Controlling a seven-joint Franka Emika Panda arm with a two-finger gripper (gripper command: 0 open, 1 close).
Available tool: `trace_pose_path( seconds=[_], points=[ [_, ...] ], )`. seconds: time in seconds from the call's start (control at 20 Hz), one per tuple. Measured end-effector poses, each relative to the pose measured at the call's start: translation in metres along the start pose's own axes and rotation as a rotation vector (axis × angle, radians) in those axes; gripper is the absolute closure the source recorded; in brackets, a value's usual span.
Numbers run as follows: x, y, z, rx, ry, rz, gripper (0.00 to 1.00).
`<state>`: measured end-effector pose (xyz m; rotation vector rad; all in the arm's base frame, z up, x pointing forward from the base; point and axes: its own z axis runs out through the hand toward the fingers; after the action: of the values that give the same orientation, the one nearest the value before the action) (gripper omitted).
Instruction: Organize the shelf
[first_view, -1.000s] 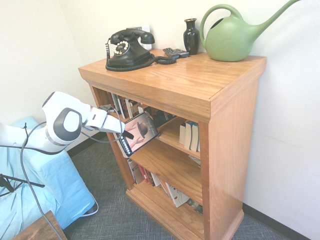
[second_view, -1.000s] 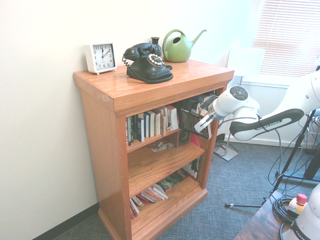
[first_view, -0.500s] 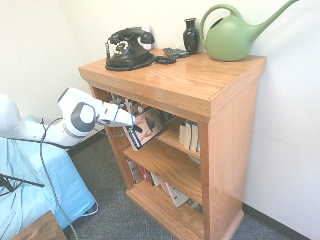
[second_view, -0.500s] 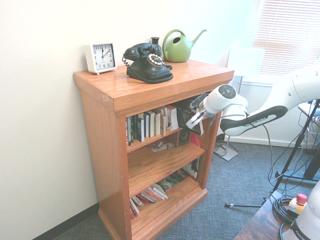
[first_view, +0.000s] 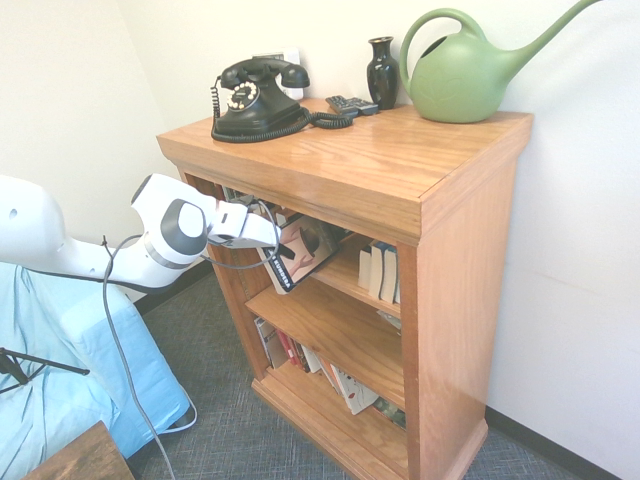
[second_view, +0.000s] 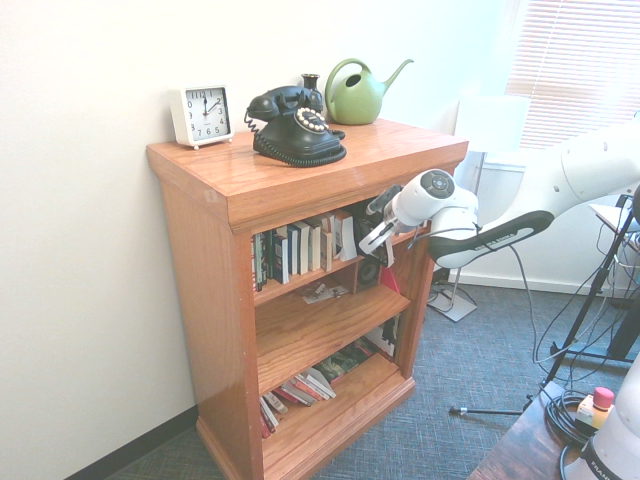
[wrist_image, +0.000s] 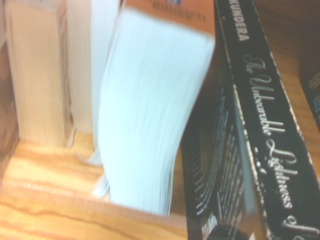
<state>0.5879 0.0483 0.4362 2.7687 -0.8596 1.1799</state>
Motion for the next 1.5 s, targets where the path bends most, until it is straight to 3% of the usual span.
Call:
trace_pose_path(
  seconds=[0.4,0.45,1.2,1.5],
  points=[
    [0.007,-0.015,0.013,-0.018,0.011,-0.003,1.00],
    [0.007,-0.015,0.013,-0.020,0.012,-0.006,0.00],
    [0.004,-0.019,0.011,-0.022,0.016,-0.020,0.00],
    [-0.013,-0.017,-0.017,-0.013,0.024,-0.061,0.00]
  ],
)
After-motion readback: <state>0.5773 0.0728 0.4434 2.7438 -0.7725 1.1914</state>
